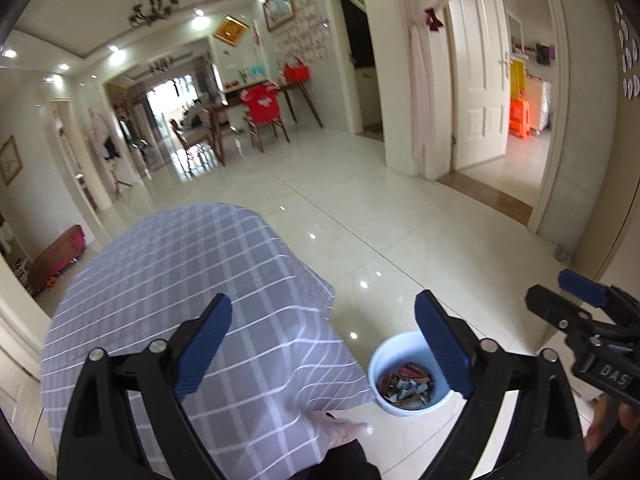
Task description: Collect trash
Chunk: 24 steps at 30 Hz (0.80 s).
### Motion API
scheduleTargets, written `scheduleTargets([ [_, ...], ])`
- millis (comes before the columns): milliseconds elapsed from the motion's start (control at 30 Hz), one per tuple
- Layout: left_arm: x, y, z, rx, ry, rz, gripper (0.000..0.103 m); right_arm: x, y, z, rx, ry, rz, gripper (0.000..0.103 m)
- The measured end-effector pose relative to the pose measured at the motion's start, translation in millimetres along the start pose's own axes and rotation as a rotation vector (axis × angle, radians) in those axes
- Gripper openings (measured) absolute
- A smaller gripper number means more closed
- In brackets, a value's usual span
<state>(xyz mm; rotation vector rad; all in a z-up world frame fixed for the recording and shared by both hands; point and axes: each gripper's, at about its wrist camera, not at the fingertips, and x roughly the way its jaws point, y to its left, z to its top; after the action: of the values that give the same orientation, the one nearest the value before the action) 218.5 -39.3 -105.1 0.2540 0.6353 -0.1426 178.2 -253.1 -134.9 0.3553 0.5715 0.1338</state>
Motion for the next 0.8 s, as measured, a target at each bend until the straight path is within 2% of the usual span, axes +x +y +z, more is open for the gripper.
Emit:
scheduleTargets([
  [167, -46.7, 6.7, -16.4, -0.019, -0.049, 0.029, 0.093, -45.3, 26.8, -6.9, -0.050, -0.072, 0.046, 0.079],
  [467, -129.0, 12.4, -41.0, -0.068, -0.190, 0.070, 0.094, -118.7, 49.8, -22.7, -0.126, -0.210, 0.052, 0.082],
  [700, -164.7, 5.6, -52.1, -0.093, -0.256, 0.060, 0.097, -156.4, 51.4, -34.9, -0.158, -0.284, 0.054, 0.084],
  [800, -181.2, -2.5, -56.6, -0.086, -0.298, 0.088, 0.098, -166.9, 52.2, -40.7, -0.181, -0.310, 0.038, 0.084],
])
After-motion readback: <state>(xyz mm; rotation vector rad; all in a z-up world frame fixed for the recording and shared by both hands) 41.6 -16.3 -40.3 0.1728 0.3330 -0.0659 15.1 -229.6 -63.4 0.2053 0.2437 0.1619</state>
